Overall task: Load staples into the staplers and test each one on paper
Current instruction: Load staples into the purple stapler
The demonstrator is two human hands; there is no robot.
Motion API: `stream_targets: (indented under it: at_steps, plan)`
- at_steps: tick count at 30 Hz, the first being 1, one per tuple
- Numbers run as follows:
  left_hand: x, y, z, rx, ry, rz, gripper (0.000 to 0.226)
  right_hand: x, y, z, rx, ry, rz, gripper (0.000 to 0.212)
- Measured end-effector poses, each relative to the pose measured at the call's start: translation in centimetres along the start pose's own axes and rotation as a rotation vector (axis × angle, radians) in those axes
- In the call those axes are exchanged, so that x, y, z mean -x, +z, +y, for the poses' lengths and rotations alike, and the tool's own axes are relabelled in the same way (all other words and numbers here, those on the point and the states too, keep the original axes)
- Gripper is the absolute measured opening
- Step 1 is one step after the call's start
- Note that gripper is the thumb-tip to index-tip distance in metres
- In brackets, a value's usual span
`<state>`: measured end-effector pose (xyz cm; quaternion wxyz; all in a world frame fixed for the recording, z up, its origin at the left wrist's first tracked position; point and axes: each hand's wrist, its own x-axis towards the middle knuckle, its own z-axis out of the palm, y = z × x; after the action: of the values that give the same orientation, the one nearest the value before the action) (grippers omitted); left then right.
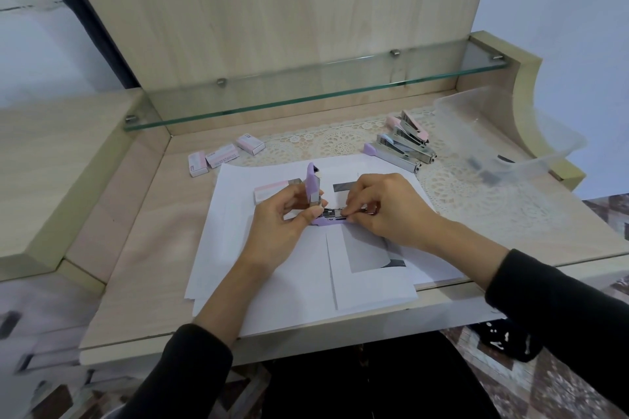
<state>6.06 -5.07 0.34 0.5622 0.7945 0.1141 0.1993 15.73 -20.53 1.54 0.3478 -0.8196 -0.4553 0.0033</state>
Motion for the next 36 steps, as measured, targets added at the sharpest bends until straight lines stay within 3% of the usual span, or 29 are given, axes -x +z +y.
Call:
stream_targets:
  at_steps: [16, 32, 36]
  plan:
    - [0.0, 0.0, 0.0, -0.023, -0.003, 0.006, 0.022, 0.4, -0.1, 0.4, 0.109, -0.073, 0.015, 0.021]
    - [0.1, 0.1, 0.1, -0.03, 0.006, 0.016, 0.02, 1.8, -2.0, 1.7, -0.012, 0.096, 0.036, 0.016]
    - [0.1, 0.1, 0.1, -0.03, 0.014, 0.016, 0.019, 1.8, -1.9, 1.2, -0.019, 0.115, 0.051, 0.027]
